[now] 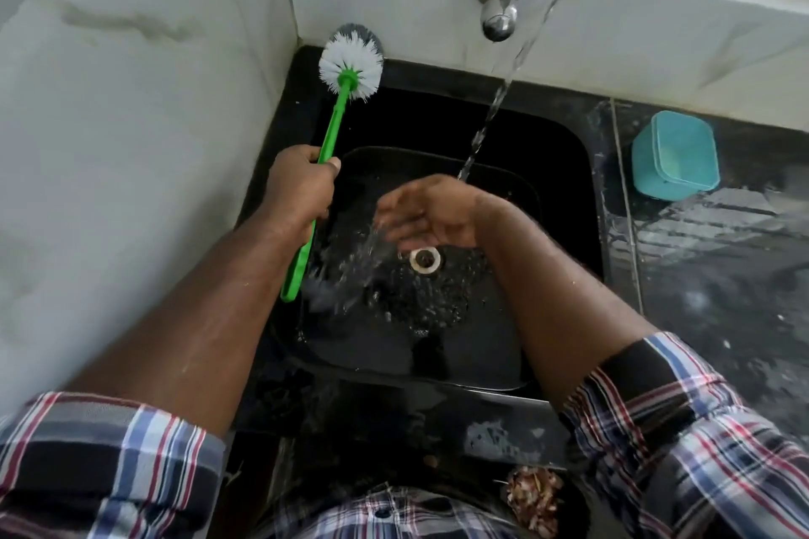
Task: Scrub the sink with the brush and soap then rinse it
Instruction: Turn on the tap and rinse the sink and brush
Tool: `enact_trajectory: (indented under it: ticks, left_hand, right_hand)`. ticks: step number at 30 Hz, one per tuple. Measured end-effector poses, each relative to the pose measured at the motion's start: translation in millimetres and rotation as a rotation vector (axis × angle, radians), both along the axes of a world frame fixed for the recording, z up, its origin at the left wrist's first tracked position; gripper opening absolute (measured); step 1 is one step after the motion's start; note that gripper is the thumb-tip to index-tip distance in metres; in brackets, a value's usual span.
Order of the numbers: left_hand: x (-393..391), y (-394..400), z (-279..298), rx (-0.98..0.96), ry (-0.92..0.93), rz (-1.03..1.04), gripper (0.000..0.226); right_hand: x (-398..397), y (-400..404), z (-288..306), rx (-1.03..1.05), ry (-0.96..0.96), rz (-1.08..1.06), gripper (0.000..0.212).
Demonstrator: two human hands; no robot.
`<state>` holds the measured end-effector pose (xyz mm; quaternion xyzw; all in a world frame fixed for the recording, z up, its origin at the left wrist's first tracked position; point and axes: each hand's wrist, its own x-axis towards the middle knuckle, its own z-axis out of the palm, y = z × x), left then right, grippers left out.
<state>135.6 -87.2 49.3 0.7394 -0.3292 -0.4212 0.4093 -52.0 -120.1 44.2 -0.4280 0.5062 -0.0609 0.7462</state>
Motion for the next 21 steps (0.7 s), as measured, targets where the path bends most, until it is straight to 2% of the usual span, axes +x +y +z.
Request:
enact_trajectory:
  ticks: [2,4,7,10,14,20,21]
  left_hand:
    - [-6.7,2.0,0.1,0.004,0.001,-0.026,0.015]
    - [-13.5,4.6,0.7,0.008,0.005,-0.048,0.016]
    - [-23.0,7.5,0.9,0.013,0.018,-0.072,0.016]
    - [-29.7,7.5,0.2,0.016,0.013,-0.085,0.016]
    - [-37.6,6.4,-4.4,0.024,-0.001,-0.114,0.016]
    - [-51.1,2.8,-13.8,0.049,0.007,-0.149,0.014]
    - [-54.5,2.8,-14.4,0.052,0.006,-0.154,0.013]
  right_hand:
    - [-10.8,-21.4,-2.4,-0.032,-0.062,-0.443,0.024]
    - [-20.6,-45.6,-0.9,-0.01,-0.221,-0.822,0.022]
    - [-32.5,-59.5,12.1,0.079,-0.435,-1.096,0.021]
    - [-37.9,-57.8,23.6,0.147,-0.583,-1.228,0.023]
    - [-45.1,-57.2,21.1,0.213,-0.603,-1.273,0.023]
    - [-50.6,-61.3,15.4,0.292,-0.512,-1.284,0.024]
    - [-50.1,-58.3,16.4,0.249,-0.49,-1.267,0.026]
